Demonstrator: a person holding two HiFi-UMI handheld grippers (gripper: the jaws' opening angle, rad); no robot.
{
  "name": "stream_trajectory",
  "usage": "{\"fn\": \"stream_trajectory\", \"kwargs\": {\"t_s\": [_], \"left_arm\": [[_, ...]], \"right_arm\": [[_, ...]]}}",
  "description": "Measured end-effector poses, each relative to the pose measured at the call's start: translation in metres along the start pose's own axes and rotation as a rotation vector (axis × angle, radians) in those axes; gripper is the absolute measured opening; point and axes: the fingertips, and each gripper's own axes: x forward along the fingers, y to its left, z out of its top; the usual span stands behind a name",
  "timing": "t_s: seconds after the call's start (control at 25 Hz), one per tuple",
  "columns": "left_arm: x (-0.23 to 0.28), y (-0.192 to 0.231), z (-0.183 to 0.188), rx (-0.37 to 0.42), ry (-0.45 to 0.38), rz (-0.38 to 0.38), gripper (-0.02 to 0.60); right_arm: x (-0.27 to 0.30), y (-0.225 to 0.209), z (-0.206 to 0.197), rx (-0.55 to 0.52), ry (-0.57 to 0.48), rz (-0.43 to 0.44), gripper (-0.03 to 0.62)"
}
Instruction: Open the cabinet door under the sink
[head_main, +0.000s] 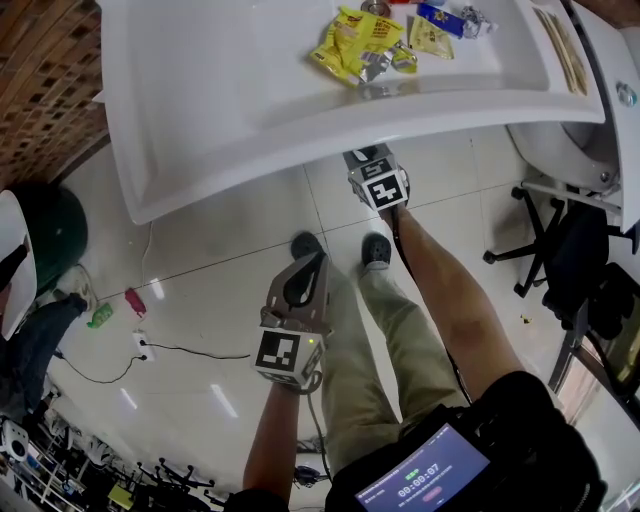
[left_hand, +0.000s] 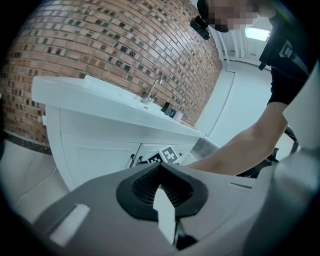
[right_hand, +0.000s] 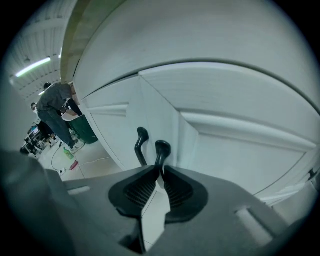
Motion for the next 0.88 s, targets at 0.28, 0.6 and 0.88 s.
{"fn": "stream_trajectory", "kwargs": {"t_s": [0.28,0.6,0.88], "left_arm": [[-0.001,0.000,-0.004,0.017,-0.030,0.003,0.017],[0.004,-0.021,-0.011,0.045,-0.027,-0.025,0.017],[0.010,-0.045,-0.021,0.039,0.010,-0.038,0.017]], "right_arm": [[-0.019,0.010,-0.017,-0.028,-0.009,0.017,0.040],[-0.041,0.017,-0.044,-0.067,0.004,0.049,0.040],[-0.051,0.019,-0.061,-0.097,0.016,0.069,0.040]]}}
